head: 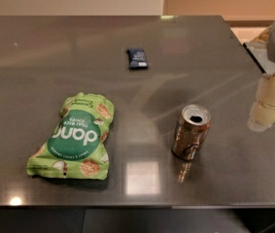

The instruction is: Move green rice chip bag near rxbar blueberry

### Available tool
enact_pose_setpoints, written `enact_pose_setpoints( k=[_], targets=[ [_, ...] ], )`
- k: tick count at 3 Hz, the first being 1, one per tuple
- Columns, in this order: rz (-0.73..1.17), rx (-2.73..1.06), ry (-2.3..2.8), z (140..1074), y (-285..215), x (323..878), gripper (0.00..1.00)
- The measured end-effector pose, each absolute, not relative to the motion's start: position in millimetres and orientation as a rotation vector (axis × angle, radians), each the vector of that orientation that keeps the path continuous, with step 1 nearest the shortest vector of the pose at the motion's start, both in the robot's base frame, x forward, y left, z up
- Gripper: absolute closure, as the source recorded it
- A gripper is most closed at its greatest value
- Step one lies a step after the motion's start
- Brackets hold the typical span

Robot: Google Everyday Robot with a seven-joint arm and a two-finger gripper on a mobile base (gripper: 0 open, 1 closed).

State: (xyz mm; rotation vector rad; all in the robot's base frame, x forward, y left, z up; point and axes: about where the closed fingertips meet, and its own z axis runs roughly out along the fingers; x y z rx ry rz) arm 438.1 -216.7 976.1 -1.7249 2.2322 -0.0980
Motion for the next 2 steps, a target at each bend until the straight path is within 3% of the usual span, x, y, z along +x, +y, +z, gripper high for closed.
enact_pose_setpoints(
  k=[2],
  targets=[
    [-0.109, -1.790, 2.175, 980.1, -208.8, 441.5, 0.00]
  ],
)
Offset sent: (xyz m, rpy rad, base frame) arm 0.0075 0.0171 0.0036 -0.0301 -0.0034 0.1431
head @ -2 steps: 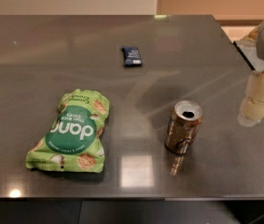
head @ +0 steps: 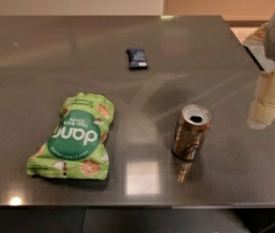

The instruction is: Move green rice chip bag near rxbar blueberry

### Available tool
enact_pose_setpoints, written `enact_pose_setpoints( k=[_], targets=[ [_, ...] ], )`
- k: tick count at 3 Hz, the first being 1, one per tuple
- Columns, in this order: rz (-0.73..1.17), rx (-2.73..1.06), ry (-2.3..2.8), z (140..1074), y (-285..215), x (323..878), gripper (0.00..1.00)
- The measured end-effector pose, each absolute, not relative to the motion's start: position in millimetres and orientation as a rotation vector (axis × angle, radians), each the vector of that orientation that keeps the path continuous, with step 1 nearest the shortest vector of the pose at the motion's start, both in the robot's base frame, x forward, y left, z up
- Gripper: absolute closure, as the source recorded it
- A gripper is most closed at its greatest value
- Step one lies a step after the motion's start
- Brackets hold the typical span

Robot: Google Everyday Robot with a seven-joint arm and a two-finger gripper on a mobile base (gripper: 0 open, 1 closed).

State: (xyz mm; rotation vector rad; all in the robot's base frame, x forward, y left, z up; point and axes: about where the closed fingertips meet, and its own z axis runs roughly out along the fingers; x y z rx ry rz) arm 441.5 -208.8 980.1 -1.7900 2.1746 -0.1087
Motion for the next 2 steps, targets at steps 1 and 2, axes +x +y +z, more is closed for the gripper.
enact_pose_setpoints(
  k=[1, 2],
  targets=[
    [-0.090, -1.923, 2.056, 983, -186, 458, 0.00],
    [-0.067, -2.059, 1.905, 987, -152, 478, 0.00]
  ],
)
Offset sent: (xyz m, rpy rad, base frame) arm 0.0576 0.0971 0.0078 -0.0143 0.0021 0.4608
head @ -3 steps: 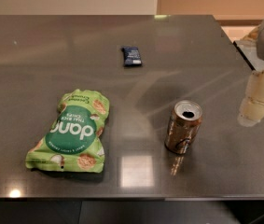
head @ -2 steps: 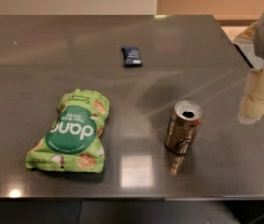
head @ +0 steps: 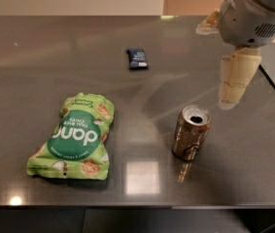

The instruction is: Move green rice chip bag near rxbar blueberry

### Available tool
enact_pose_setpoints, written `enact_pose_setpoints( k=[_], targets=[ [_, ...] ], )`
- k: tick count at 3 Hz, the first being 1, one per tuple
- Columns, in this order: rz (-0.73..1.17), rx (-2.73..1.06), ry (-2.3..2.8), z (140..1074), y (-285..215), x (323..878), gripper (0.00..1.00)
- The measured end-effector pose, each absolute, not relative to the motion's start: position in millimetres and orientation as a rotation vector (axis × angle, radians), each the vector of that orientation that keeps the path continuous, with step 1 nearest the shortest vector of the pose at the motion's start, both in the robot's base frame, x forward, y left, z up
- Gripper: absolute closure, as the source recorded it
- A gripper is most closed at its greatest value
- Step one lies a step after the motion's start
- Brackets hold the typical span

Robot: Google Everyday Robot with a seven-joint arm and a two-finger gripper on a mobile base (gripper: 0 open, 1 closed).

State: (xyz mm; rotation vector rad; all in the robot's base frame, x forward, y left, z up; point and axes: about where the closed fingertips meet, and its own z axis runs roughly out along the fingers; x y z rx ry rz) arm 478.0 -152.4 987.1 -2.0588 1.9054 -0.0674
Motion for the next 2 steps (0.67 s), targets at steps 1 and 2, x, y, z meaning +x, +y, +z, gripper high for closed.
enact_pose_setpoints(
  k=[1, 2],
  targets=[
    [-0.027, -2.174, 1.746, 991, -113, 495, 0.00],
    [0.035, -2.284, 1.591, 991, -72, 503, 0.00]
  ],
)
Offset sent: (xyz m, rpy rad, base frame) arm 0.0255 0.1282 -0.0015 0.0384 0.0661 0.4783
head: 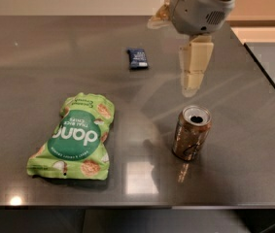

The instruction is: Move green rice chip bag near rxbar blueberry

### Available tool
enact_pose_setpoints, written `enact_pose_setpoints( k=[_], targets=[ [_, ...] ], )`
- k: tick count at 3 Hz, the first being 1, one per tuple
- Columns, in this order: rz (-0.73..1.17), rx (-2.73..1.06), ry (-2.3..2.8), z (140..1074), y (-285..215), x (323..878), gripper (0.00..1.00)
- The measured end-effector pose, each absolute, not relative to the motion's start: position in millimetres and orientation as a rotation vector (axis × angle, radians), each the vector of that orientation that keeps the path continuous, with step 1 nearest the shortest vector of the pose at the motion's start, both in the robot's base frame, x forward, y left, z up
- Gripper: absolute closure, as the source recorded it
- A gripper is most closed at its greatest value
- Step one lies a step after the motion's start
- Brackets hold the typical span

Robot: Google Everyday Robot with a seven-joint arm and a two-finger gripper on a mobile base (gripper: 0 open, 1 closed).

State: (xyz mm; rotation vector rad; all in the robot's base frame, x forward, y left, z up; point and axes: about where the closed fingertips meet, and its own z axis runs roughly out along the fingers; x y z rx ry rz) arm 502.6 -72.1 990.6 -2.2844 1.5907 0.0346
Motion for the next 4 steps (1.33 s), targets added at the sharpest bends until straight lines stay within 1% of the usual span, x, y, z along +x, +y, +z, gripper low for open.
enact_pose_setpoints(
  k=[2, 4],
  targets=[
    [0.137, -2.512, 1.256, 962, 8, 499, 0.00],
    [0.094, -2.759, 0.895, 910, 62, 494, 0.00]
  ],
)
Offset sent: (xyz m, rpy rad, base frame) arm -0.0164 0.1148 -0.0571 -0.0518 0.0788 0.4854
